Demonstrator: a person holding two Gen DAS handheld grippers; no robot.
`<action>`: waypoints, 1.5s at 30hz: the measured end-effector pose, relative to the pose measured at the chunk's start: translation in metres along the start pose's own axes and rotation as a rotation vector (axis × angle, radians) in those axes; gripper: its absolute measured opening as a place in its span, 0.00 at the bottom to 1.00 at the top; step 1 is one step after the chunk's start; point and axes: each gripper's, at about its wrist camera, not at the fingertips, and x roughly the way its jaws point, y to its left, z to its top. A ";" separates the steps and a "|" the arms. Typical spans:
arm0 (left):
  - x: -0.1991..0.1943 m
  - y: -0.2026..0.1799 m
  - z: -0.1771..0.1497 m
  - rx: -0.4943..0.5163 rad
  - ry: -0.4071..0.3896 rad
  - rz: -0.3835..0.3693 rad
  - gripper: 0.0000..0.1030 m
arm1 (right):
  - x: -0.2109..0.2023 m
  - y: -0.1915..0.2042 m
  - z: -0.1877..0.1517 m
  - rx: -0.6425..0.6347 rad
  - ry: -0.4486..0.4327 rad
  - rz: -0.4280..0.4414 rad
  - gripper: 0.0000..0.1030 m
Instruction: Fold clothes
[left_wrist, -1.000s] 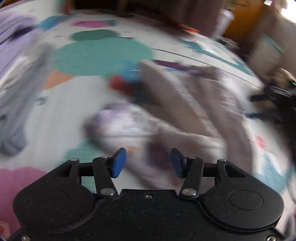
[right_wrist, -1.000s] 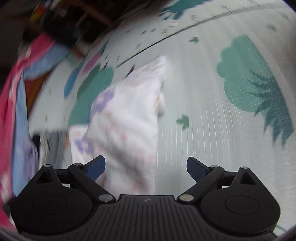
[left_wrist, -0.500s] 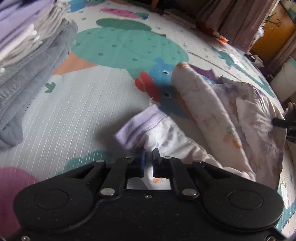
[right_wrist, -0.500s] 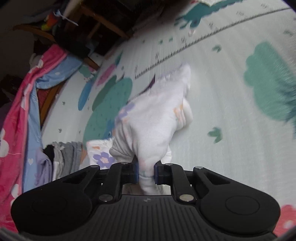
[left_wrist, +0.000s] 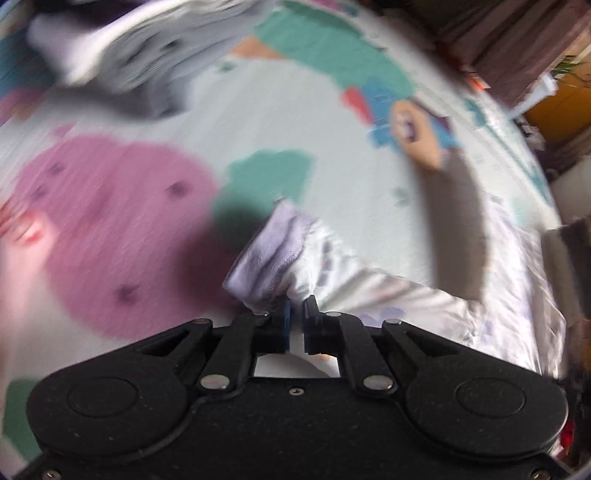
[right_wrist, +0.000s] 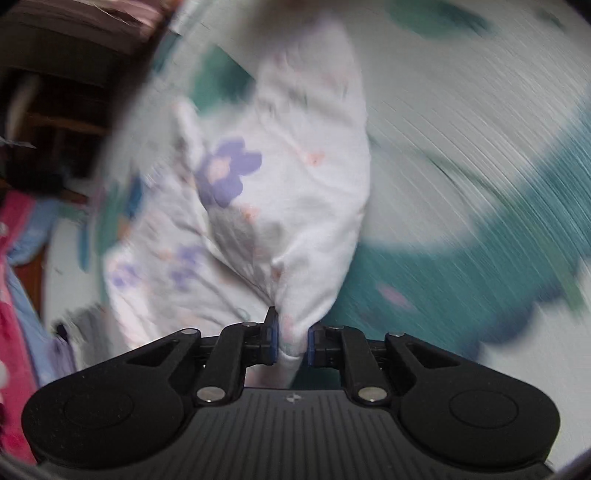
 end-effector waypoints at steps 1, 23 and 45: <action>-0.002 0.001 -0.002 0.025 -0.006 0.006 0.04 | -0.004 0.001 -0.002 -0.038 -0.003 -0.019 0.27; 0.106 -0.231 0.062 0.469 -0.021 -0.140 0.55 | 0.087 0.152 0.132 -0.629 -0.160 -0.173 0.76; 0.122 -0.135 0.113 0.233 -0.022 -0.371 0.50 | 0.083 0.146 0.155 -0.677 -0.018 0.071 0.61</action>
